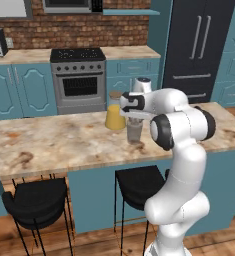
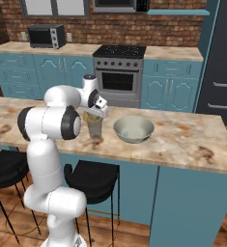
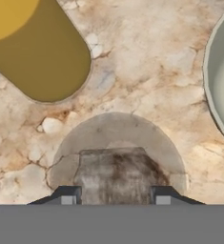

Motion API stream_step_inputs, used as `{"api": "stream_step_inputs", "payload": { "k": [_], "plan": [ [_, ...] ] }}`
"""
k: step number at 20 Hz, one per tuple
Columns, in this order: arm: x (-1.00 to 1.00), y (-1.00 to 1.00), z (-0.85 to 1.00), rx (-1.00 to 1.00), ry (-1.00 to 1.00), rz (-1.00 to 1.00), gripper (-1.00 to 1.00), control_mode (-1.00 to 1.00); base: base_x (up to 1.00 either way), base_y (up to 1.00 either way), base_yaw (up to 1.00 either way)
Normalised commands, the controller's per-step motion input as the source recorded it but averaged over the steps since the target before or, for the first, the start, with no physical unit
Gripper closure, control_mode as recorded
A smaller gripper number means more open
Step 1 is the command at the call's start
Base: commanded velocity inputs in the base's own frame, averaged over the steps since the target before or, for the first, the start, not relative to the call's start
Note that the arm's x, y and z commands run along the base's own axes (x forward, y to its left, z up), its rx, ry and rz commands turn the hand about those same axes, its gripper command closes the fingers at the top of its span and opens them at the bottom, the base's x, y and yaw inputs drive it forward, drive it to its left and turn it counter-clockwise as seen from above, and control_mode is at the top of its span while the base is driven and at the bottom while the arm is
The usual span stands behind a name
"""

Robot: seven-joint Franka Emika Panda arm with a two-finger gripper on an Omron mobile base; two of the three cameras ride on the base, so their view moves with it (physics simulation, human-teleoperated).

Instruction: There are two ice cubes in the ice bowl. Place both ice cubes in the glass cup.

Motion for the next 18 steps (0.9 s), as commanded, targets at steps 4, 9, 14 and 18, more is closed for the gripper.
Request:
{"api": "stream_step_inputs", "payload": {
  "k": [4,9,14,18],
  "plan": [
    [0.21,0.0,-0.07,0.0,0.0,0.0,1.0,-1.0,0.0,0.0,0.0],
    [0.18,0.0,-0.06,0.0,0.0,0.0,1.0,-1.0,0.0,0.0,0.0],
    [0.15,0.0,-0.17,0.0,0.0,0.0,1.0,-1.0,0.0,0.0,0.0],
    [0.01,0.0,-0.18,0.0,0.0,0.0,-1.0,-1.0,0.0,0.0,0.0]
  ]
}}
